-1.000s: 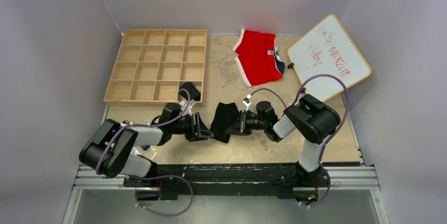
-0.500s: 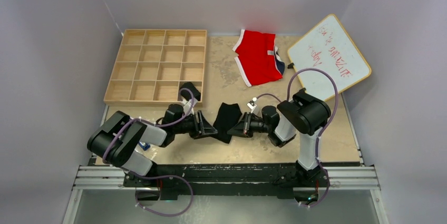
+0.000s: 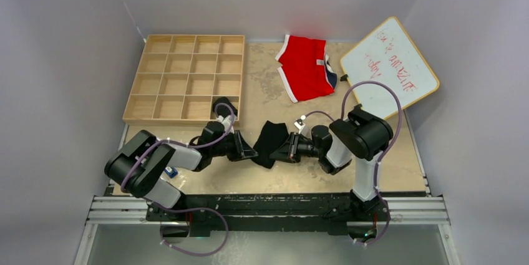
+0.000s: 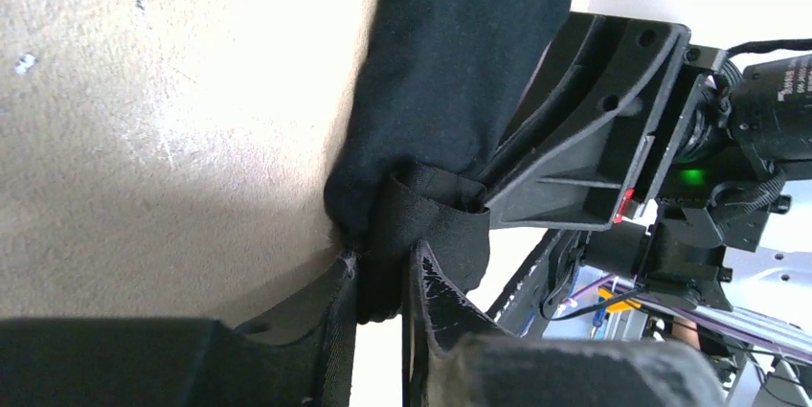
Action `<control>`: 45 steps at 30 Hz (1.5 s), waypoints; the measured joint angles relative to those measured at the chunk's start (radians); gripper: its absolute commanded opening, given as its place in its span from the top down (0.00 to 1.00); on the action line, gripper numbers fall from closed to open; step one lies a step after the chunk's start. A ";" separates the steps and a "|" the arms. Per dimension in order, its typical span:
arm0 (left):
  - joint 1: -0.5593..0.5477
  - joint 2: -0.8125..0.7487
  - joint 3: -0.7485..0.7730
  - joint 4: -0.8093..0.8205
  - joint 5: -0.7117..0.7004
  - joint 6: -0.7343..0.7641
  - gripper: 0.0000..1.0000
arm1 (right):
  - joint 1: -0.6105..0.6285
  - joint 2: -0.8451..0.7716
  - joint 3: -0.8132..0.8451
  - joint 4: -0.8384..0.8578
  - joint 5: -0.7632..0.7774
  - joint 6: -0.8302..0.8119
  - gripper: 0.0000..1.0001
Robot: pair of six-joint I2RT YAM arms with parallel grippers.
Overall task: Roll the underwear
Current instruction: Roll the underwear to the center of the board.
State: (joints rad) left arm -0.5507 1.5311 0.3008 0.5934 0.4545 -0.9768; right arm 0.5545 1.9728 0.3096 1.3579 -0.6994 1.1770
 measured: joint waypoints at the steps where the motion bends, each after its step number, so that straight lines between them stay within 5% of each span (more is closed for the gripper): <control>1: -0.002 -0.005 0.006 -0.017 -0.008 0.000 0.91 | 0.000 -0.007 -0.002 -0.002 -0.001 -0.002 0.77; 5: -0.007 -0.042 0.030 -0.103 -0.041 0.020 0.95 | -0.004 -0.078 -0.012 -0.069 0.000 -0.039 0.59; 8: -0.007 -0.069 0.043 -0.153 -0.060 0.047 0.97 | -0.006 -0.188 -0.014 -0.190 0.003 -0.105 0.54; 15: -0.014 -0.109 0.092 -0.283 -0.077 0.111 0.96 | -0.006 -0.581 0.017 -0.611 0.137 -0.391 0.47; 18: -0.016 -0.124 0.101 -0.326 -0.077 0.128 0.96 | -0.006 -0.798 0.019 -0.739 0.227 -0.537 0.31; 23: -0.021 -0.140 0.119 -0.393 -0.069 0.134 0.96 | -0.005 -1.047 0.015 -0.830 0.413 -0.817 0.33; 27: -0.022 -0.145 0.139 -0.459 -0.068 0.133 0.96 | 0.065 -1.091 0.013 -0.883 0.504 -1.051 0.30; 31: -0.022 -0.146 0.148 -0.491 -0.070 0.131 0.96 | 0.298 -1.141 -0.006 -0.857 0.590 -1.314 0.32; 34: -0.022 -0.146 0.154 -0.506 -0.070 0.131 0.96 | 0.420 -1.103 0.011 -0.832 0.703 -1.449 0.21; 36: -0.022 -0.146 0.156 -0.512 -0.070 0.131 0.96 | 0.433 -1.057 0.031 -0.829 0.787 -1.456 0.02; 45: -0.022 -0.151 0.163 -0.537 -0.075 0.131 0.96 | 0.427 -0.824 0.200 -0.909 0.995 -1.294 0.08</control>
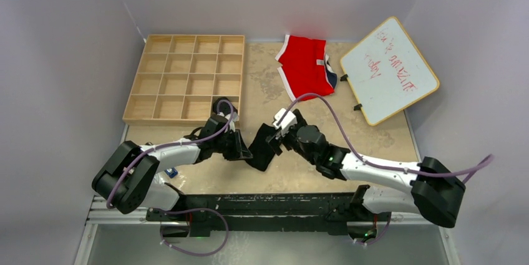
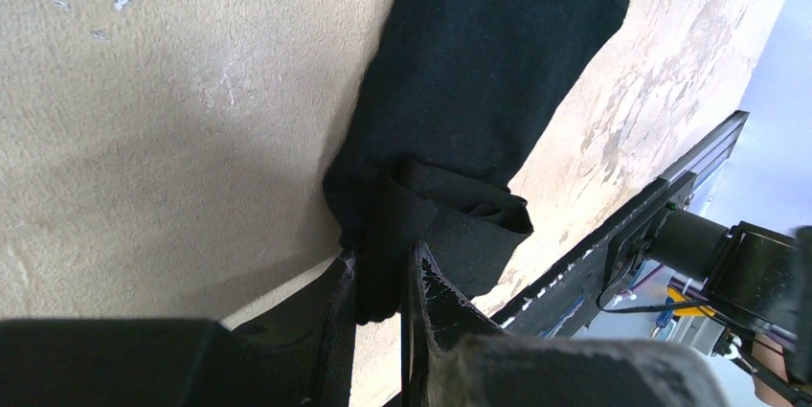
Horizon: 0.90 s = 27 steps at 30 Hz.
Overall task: Roll the underwear
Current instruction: Roll the underwear to the center of the board.
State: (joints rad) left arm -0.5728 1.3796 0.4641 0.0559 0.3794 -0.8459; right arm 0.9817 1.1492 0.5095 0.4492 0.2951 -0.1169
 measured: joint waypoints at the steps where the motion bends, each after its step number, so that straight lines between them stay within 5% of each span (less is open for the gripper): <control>1: 0.000 0.000 0.000 -0.002 -0.001 0.000 0.96 | 0.003 0.020 0.007 0.005 -0.004 -0.010 0.09; 14: 0.000 0.000 0.010 -0.023 -0.002 -0.007 0.96 | 0.208 0.137 -0.144 0.159 -0.330 -0.401 0.33; 27: 0.000 0.000 0.017 -0.040 -0.002 -0.007 0.97 | 0.242 0.380 -0.082 0.246 -0.266 -0.502 0.48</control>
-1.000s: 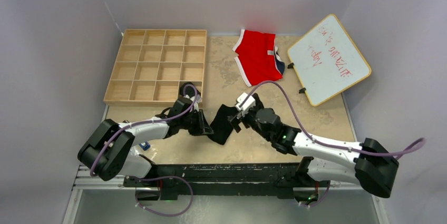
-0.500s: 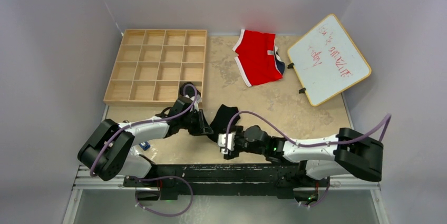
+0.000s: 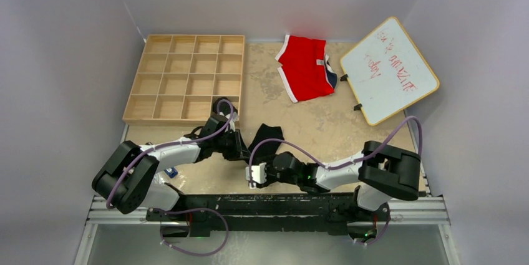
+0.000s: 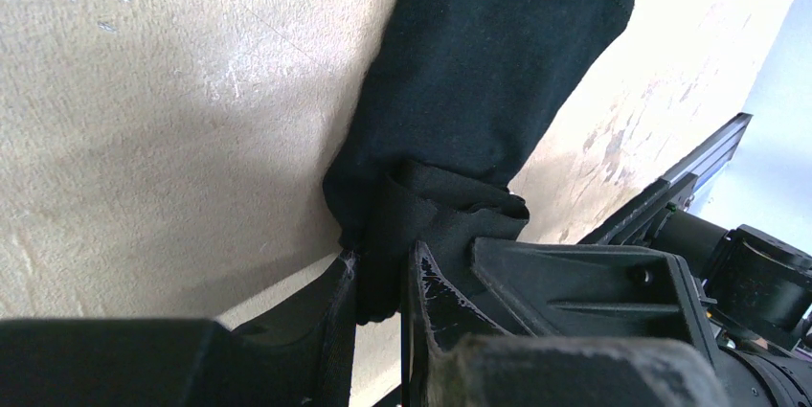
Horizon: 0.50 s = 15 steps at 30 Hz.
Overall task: Roll the underwear
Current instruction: Roll the underwear to the center of the board.
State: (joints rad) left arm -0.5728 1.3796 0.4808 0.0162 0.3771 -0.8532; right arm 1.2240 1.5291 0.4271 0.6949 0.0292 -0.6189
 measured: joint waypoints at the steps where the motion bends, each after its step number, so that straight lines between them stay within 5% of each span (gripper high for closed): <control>1: 0.000 0.000 0.000 0.000 0.000 0.000 0.96 | 0.000 0.016 0.011 0.001 0.016 -0.002 0.50; 9: 0.000 0.000 0.017 -0.035 -0.001 0.000 0.95 | 0.007 0.042 0.009 0.034 0.100 0.026 0.65; 12: -0.001 -0.002 0.018 -0.034 -0.001 0.000 0.92 | 0.008 0.042 -0.002 0.052 0.123 0.057 0.84; 15: -0.002 -0.008 0.018 -0.034 0.001 -0.001 0.77 | 0.008 0.042 -0.002 0.056 0.129 0.089 0.98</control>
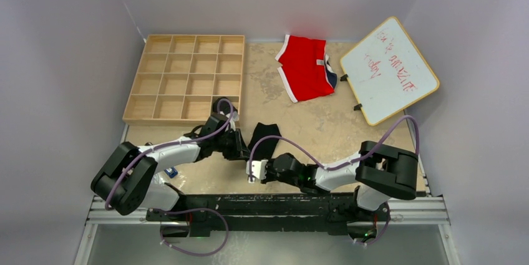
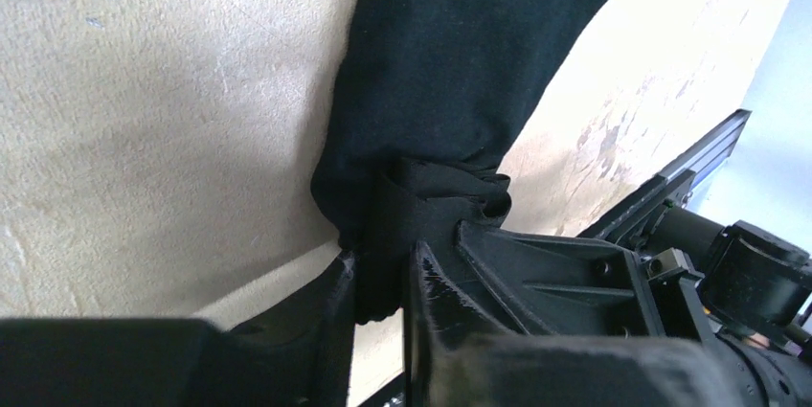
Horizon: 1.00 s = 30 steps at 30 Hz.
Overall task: Roll the underwear
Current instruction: Roll the underwear to the center of the board.
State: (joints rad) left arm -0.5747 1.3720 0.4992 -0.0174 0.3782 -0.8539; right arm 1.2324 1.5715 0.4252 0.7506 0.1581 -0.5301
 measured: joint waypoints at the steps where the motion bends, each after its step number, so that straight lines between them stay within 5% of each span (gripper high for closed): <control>1: 0.000 -0.003 0.000 0.000 0.000 0.000 0.70 | 0.000 0.000 0.001 -0.001 0.002 0.009 1.00; 4: 0.000 -0.023 -0.009 -0.003 0.000 -0.003 0.58 | -0.002 0.003 0.003 0.008 0.000 0.050 1.00; 9: 0.002 -0.073 -0.025 -0.027 -0.014 -0.023 0.53 | -0.006 0.008 -0.017 0.067 -0.026 0.129 1.00; 19: 0.005 -0.082 -0.047 -0.042 -0.096 -0.073 0.54 | -0.010 0.046 -0.083 0.249 -0.063 0.269 1.00; 25: 0.005 -0.055 -0.048 -0.023 -0.096 -0.086 0.76 | -0.011 0.085 -0.118 0.373 -0.071 0.336 1.00; 30: 0.004 -0.057 -0.048 -0.032 -0.097 -0.087 0.61 | -0.016 0.098 -0.137 0.430 -0.082 0.394 1.00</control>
State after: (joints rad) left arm -0.5709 1.3148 0.4515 -0.0490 0.2810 -0.9405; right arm 1.2167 1.6691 0.2882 1.1801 0.0765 -0.1360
